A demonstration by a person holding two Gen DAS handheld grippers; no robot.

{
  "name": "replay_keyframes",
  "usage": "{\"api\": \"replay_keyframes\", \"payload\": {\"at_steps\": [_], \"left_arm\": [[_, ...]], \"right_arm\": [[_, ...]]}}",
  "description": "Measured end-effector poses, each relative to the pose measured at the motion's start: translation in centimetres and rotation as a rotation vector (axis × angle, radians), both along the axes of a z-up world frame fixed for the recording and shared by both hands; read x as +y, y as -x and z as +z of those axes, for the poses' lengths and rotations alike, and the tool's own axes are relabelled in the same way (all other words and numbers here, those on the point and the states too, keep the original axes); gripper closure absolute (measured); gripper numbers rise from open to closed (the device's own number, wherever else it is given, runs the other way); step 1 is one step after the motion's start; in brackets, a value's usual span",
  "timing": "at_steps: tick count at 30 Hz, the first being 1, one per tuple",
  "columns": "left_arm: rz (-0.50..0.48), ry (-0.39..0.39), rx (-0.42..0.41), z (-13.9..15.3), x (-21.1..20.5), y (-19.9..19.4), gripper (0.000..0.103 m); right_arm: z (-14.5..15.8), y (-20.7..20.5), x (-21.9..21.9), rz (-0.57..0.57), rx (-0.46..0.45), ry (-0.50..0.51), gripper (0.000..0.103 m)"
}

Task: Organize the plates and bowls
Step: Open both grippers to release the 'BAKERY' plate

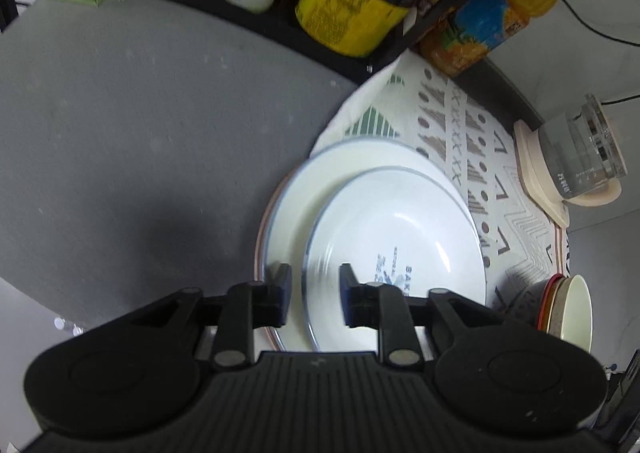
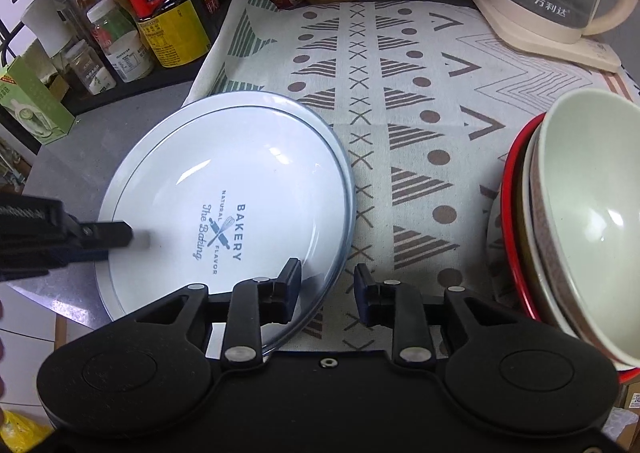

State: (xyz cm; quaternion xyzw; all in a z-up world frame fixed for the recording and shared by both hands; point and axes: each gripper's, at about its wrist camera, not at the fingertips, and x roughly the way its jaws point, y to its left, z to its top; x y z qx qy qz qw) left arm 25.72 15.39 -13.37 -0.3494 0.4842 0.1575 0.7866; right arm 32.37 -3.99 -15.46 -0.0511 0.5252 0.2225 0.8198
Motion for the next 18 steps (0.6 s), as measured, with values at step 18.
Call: {"api": "replay_keyframes", "payload": {"at_steps": [18], "left_arm": [[0.034,-0.065,-0.02,0.0,0.0,0.1,0.058]], "right_arm": [[-0.5,0.0,-0.7,-0.035,0.006,-0.033,0.059]]}}
